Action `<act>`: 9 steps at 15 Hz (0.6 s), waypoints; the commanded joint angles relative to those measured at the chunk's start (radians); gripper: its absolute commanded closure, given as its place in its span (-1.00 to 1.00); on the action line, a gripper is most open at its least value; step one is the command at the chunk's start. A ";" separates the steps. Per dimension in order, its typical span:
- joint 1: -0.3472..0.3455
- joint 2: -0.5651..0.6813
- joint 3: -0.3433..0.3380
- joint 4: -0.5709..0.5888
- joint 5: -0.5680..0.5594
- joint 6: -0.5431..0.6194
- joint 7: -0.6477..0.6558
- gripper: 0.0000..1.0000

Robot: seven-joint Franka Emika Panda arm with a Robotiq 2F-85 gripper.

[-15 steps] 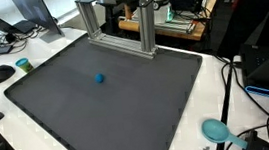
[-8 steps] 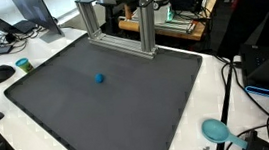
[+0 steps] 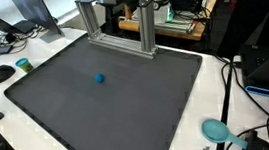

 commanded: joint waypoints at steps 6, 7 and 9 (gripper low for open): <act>0.004 -0.016 0.029 -0.074 0.003 0.109 0.015 -1.00; 0.004 -0.018 0.031 -0.084 0.002 0.117 0.014 -1.00; 0.005 -0.020 0.030 -0.104 0.004 0.131 0.011 -1.00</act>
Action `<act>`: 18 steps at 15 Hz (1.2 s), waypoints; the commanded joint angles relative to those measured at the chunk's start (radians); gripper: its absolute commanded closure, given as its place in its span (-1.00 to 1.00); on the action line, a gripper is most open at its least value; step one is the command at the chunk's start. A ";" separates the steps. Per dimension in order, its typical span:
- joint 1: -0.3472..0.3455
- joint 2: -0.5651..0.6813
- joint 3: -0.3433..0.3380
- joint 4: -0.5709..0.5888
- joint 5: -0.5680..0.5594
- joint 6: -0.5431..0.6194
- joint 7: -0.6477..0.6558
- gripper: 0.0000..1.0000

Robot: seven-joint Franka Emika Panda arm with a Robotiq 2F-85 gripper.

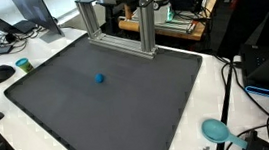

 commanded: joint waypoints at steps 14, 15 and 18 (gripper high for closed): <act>0.021 -0.027 0.017 -0.092 0.005 0.064 -0.001 -1.00; 0.022 -0.026 0.017 -0.093 0.006 0.061 -0.002 -1.00; 0.019 -0.026 0.025 -0.095 -0.001 0.060 0.005 -1.00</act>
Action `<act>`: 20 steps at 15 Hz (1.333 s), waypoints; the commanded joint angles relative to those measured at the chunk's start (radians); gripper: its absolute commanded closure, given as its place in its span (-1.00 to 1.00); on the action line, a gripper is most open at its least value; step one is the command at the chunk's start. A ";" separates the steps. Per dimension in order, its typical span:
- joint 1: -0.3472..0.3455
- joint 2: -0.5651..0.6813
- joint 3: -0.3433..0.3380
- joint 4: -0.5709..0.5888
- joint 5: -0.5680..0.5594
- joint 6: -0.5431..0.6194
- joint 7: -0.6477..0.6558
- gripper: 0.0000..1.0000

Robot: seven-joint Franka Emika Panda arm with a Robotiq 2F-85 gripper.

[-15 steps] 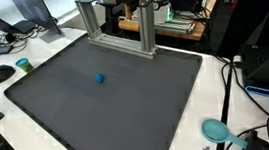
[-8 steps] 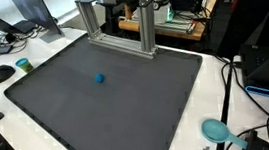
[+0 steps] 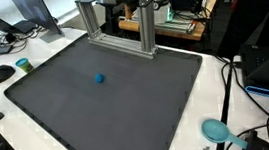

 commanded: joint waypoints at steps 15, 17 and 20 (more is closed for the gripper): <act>-0.013 -0.024 0.036 -0.038 -0.057 0.068 0.051 -1.00; -0.018 -0.027 0.034 -0.037 -0.068 0.055 0.051 -1.00; -0.020 -0.030 0.030 -0.034 -0.071 0.044 0.047 -1.00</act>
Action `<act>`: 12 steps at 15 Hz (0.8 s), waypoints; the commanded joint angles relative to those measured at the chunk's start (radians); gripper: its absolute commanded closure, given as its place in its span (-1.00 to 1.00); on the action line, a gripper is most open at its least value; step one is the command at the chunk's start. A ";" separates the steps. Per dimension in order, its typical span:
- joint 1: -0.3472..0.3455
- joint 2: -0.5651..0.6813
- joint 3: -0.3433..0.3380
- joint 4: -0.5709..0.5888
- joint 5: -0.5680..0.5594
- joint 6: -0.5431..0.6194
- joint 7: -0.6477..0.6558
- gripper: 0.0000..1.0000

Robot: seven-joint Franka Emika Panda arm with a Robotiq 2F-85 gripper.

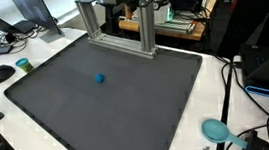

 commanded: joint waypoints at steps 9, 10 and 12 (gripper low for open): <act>-0.001 -0.038 -0.005 -0.013 -0.005 -0.046 -0.001 -0.75; -0.001 -0.038 -0.006 -0.014 -0.004 -0.044 0.000 -0.64; -0.001 -0.036 -0.006 -0.014 -0.001 -0.038 0.004 -0.61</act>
